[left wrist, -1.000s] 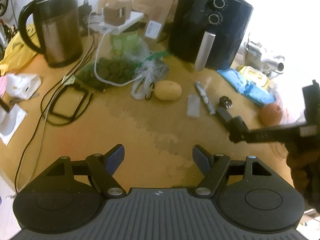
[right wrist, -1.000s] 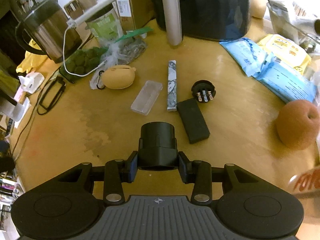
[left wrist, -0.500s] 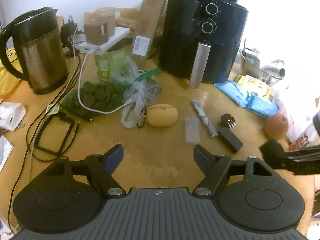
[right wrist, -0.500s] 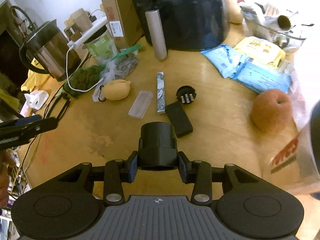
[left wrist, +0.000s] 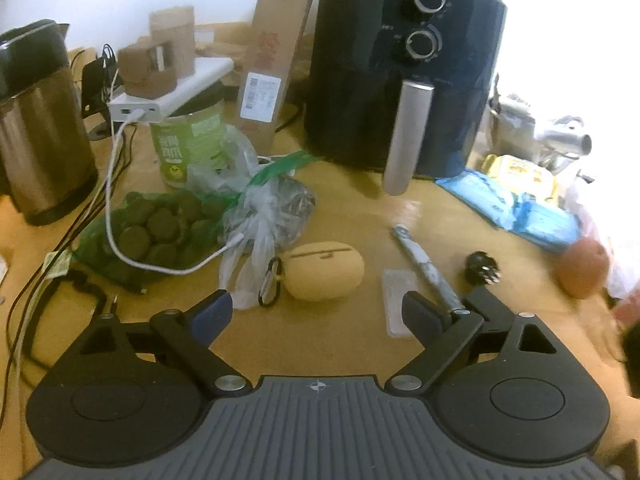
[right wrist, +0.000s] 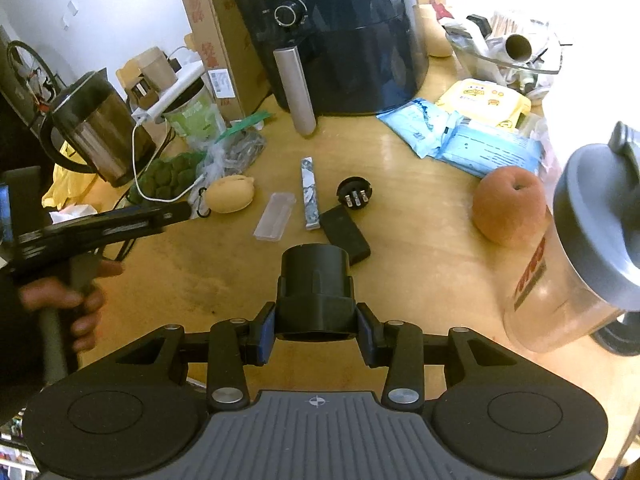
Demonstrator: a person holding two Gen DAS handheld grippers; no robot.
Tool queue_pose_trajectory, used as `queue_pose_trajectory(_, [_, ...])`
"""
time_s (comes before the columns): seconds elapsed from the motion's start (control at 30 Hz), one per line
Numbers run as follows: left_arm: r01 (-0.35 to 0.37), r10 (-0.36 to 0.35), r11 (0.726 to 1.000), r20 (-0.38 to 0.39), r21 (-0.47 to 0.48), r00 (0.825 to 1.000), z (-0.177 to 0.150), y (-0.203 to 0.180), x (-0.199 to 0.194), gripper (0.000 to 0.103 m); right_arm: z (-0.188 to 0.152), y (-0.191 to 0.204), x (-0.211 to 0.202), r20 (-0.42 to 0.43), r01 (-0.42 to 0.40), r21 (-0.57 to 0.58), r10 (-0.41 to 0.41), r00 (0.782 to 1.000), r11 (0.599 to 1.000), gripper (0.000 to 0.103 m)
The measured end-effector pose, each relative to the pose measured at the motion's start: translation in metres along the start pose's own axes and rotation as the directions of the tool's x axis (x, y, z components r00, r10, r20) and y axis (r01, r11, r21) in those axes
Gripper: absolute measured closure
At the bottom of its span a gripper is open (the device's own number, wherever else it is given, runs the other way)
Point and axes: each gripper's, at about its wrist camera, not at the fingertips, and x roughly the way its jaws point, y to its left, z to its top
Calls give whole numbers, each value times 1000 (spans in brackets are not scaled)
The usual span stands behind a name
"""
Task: Organize rigid objects
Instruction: 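Close the left gripper on the tan oval case while the right gripper holds the black cup, then carry the tan case to the box with the left gripper while the right gripper carries the black cup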
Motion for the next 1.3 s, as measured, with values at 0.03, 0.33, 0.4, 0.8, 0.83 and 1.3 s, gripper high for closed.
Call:
queue_pose_trajectory(0.03, [-4, 4, 1000, 1, 1, 1000, 1, 2, 6, 10, -1, 0, -2, 2, 1, 2, -1, 1000, 1000, 59])
queue_pose_trajectory(0.33, [12, -12, 1000, -38, -8, 999, 9, 9, 61, 10, -10, -7, -15, 6, 26, 39, -26, 1000, 999, 59])
queue_pose_trajectory(0.4, [22, -23, 1000, -53, -15, 998, 9, 8, 71, 10, -11, -10, -17, 6, 33, 49, -34, 999, 998, 59])
queue_pose_trajectory(0.8, [-52, 46, 995, -70, -88, 997, 19, -18, 92, 11, -15, -24, -24, 13, 63, 83, -64, 998, 995, 59])
queue_pose_trajectory(0.83, [-69, 62, 994, -79, -90, 995, 20, -19, 94, 12, -15, -24, -25, 15, 63, 82, -65, 998, 995, 59])
queue_pose_trajectory(1.3, [-144, 136, 988, -124, -60, 983, 24, -24, 90, 26, -17, -23, -29, 26, 59, 72, -61, 998, 996, 59])
